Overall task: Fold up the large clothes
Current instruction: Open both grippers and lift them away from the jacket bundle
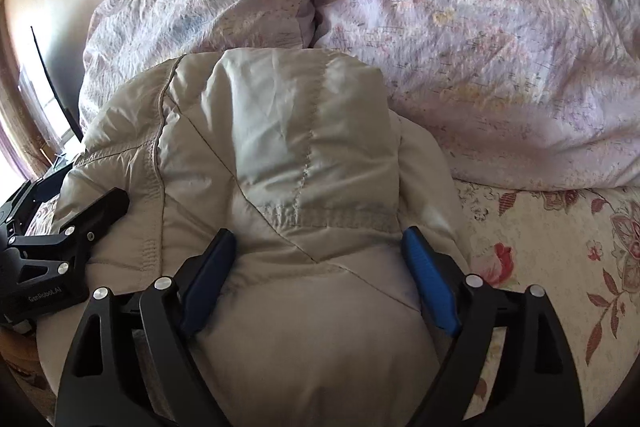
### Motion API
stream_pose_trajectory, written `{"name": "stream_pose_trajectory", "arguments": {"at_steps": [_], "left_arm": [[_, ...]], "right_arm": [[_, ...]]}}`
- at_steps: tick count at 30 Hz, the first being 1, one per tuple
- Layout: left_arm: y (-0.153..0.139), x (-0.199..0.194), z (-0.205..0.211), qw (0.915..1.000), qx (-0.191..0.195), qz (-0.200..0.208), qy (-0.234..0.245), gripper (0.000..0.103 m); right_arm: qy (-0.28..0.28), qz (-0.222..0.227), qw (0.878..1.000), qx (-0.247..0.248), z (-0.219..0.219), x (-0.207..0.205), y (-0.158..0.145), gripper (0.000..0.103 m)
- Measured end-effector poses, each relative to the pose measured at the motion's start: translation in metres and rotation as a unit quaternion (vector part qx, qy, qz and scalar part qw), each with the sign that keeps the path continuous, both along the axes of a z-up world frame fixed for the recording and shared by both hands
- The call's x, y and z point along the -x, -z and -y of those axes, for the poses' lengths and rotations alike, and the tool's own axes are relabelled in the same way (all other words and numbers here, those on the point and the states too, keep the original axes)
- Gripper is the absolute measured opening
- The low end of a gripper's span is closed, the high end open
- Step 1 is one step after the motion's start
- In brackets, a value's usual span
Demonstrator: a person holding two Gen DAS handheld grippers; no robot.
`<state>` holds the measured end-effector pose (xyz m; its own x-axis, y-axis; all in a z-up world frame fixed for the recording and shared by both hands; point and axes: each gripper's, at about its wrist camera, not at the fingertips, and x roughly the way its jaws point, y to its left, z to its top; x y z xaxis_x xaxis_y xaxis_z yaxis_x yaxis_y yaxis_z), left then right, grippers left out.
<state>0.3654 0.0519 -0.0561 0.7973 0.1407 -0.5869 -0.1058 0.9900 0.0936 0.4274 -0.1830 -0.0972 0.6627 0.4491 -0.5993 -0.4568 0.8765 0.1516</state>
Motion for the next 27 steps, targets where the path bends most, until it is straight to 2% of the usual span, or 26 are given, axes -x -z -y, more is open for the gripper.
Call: {"name": "stream_pose_trajectory", "arguments": {"at_steps": [3,6,13,17,23,27], "left_arm": [[-0.007,0.016,-0.004,0.9997,0.025,0.004,0.002,0.101],[-0.012,0.03,-0.006,0.999,0.043,0.007,0.009,0.101],[-0.019,0.067,0.0,0.9995,0.022,0.021,0.011,0.101],[-0.02,0.092,0.001,0.9997,0.018,0.015,0.012,0.101],[-0.011,0.134,-0.001,0.9991,0.038,-0.012,0.015,0.101],[-0.003,0.164,0.003,0.9989,0.039,-0.018,0.016,0.101]], "right_arm": [[0.03,-0.002,1.0,-0.004,0.016,0.015,-0.008,0.099],[0.058,0.005,0.998,-0.004,0.029,0.028,-0.013,0.102],[0.099,-0.003,0.995,0.016,0.042,0.054,-0.016,0.102],[0.106,-0.006,0.994,0.009,0.05,0.078,-0.015,0.102],[0.105,-0.031,0.994,-0.012,0.06,0.115,-0.006,0.102],[0.11,-0.021,0.994,-0.003,0.062,0.143,-0.001,0.102]]}}
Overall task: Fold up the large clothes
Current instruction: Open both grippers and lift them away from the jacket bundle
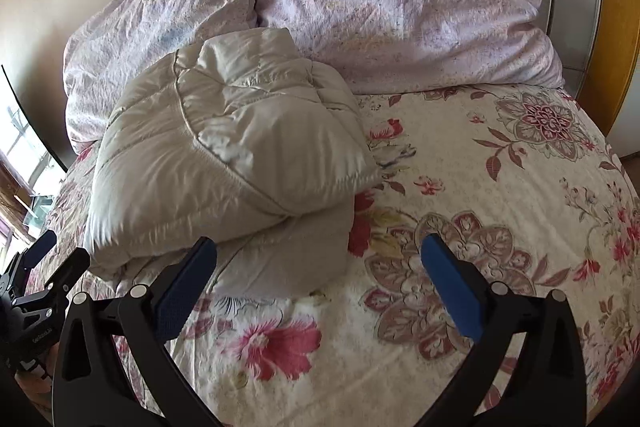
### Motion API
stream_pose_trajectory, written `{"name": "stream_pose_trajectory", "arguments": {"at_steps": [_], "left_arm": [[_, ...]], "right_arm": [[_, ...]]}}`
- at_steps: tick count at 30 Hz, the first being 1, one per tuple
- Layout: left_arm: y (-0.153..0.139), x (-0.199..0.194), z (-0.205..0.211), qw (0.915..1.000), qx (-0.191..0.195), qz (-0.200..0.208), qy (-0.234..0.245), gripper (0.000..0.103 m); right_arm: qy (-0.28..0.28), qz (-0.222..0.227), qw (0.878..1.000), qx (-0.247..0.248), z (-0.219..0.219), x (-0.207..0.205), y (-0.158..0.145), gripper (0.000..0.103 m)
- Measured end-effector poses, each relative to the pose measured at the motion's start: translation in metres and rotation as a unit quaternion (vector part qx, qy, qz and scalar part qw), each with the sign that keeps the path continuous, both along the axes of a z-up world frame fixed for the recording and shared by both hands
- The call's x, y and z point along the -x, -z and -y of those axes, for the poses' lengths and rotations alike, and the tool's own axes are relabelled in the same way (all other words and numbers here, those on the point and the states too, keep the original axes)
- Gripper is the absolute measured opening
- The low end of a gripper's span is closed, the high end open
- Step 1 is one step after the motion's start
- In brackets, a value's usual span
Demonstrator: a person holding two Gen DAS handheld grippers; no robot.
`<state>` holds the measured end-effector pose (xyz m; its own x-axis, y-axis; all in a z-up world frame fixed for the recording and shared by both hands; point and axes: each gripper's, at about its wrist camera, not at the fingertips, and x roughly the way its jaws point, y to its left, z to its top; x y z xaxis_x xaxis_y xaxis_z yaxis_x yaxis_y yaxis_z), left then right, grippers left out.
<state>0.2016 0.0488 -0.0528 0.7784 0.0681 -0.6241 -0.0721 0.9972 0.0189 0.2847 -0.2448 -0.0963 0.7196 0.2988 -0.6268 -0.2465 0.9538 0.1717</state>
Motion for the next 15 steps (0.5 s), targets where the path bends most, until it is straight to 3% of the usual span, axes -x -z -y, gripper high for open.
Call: {"name": "stream_pose_trajectory", "arguments": {"at_steps": [4,15], "left_arm": [[0.006,0.024,0.007,0.9999,-0.014,-0.005,-0.003,0.101],[0.015,0.063,0.013,0.9995,0.013,-0.03,0.001,0.101]], "right_arm": [[-0.007,0.001,1.0,-0.001,0.004,0.024,0.006,0.102],[-0.016,-0.041,0.999,0.013,0.01,0.062,0.032,0.102]]}}
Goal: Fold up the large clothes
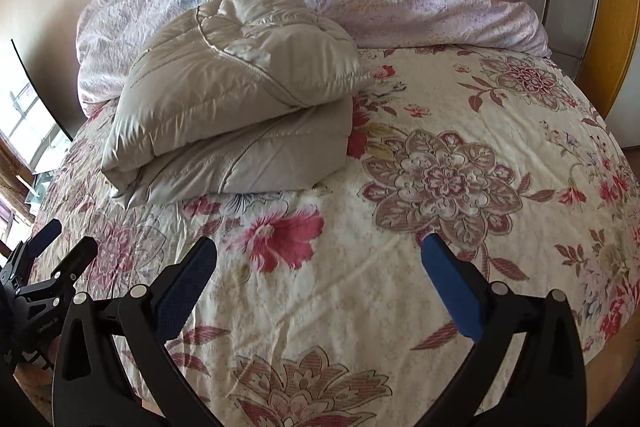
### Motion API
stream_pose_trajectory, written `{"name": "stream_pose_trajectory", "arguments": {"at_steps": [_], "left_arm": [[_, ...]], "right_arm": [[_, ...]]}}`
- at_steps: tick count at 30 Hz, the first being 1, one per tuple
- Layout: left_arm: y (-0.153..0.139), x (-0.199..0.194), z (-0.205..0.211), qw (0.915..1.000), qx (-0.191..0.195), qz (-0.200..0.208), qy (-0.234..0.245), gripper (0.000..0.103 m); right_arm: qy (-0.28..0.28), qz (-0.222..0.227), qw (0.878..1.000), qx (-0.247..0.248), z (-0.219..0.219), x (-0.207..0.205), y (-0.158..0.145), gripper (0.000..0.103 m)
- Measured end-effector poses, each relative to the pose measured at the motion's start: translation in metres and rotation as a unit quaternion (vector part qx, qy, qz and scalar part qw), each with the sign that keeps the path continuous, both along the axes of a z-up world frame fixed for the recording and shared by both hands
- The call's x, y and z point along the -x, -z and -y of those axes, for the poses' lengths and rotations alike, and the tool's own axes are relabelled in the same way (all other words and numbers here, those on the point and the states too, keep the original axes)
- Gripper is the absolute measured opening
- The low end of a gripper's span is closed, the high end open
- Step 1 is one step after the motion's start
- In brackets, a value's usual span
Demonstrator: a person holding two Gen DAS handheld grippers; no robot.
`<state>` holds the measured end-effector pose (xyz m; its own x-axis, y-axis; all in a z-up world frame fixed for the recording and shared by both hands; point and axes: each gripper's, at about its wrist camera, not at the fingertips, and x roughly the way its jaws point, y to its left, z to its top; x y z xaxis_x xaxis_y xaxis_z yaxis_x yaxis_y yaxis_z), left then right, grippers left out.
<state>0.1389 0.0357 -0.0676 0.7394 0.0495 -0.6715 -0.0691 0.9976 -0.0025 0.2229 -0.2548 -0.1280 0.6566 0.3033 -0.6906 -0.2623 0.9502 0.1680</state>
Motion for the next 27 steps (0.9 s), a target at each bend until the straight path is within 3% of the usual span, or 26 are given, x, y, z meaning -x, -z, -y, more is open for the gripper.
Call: {"name": "stream_pose_trajectory", "arguments": {"at_steps": [8,18,27], "left_arm": [[-0.01,0.018,0.005,0.9998,0.014,-0.002,0.011,0.101],[-0.039,0.026,0.014,0.9994,0.016,0.021,0.025,0.101],[-0.055,0.022,0.01,0.9993,0.027,0.018,0.018,0.101]], "right_arm": [[-0.015,-0.021,1.0,-0.008,0.001,0.024,0.006,0.102],[-0.034,0.028,0.999,-0.032,0.005,0.049,-0.035,0.102],[-0.041,0.04,0.998,-0.041,0.006,0.058,-0.053,0.102]]}}
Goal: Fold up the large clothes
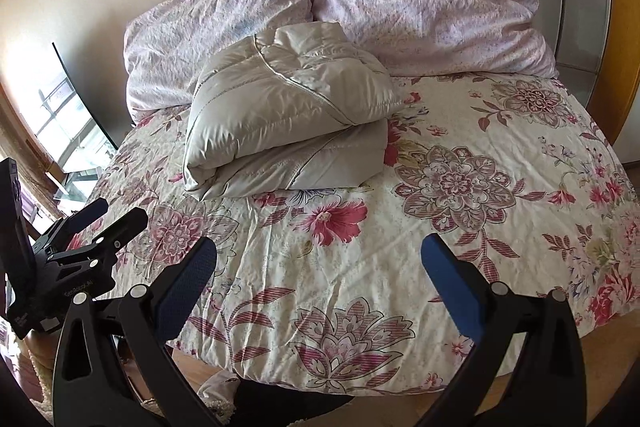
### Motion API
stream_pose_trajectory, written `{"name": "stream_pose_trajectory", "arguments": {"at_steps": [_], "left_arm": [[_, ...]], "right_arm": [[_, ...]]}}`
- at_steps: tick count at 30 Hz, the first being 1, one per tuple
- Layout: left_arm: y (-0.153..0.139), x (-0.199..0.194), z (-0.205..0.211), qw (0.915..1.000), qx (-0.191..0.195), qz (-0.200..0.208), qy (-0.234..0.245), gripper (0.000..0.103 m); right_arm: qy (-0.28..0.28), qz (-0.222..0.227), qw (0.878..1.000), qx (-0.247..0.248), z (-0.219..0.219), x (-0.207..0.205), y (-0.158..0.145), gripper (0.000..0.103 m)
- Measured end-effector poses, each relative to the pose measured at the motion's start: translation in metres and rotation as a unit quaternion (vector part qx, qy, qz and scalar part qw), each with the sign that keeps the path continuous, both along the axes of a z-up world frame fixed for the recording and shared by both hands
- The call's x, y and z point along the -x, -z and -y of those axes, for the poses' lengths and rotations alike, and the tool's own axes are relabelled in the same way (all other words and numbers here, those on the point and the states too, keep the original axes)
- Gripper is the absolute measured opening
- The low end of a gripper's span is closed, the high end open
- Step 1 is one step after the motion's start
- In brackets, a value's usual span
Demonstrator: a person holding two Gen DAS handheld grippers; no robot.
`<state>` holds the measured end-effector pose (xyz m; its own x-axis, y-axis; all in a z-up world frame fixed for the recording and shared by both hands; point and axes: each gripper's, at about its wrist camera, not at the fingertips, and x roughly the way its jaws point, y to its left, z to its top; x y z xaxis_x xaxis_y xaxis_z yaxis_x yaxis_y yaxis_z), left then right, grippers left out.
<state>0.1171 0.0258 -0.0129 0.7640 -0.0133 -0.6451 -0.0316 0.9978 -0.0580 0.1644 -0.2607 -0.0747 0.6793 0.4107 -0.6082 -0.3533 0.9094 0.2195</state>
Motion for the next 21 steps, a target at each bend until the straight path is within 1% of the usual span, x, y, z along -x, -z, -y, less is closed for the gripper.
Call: {"name": "stream_pose_trajectory", "arguments": {"at_steps": [4,21], "left_arm": [[-0.003,-0.001,0.001,1.0,-0.002,-0.002,0.0,0.101],[0.001,-0.012,-0.002,0.9999,-0.001,-0.013,-0.004,0.101]], "right_arm": [[0.004,0.002,1.0,-0.001,-0.001,-0.004,-0.003,0.102],[0.002,-0.019,1.0,-0.013,-0.005,-0.02,0.003,0.102]]}}
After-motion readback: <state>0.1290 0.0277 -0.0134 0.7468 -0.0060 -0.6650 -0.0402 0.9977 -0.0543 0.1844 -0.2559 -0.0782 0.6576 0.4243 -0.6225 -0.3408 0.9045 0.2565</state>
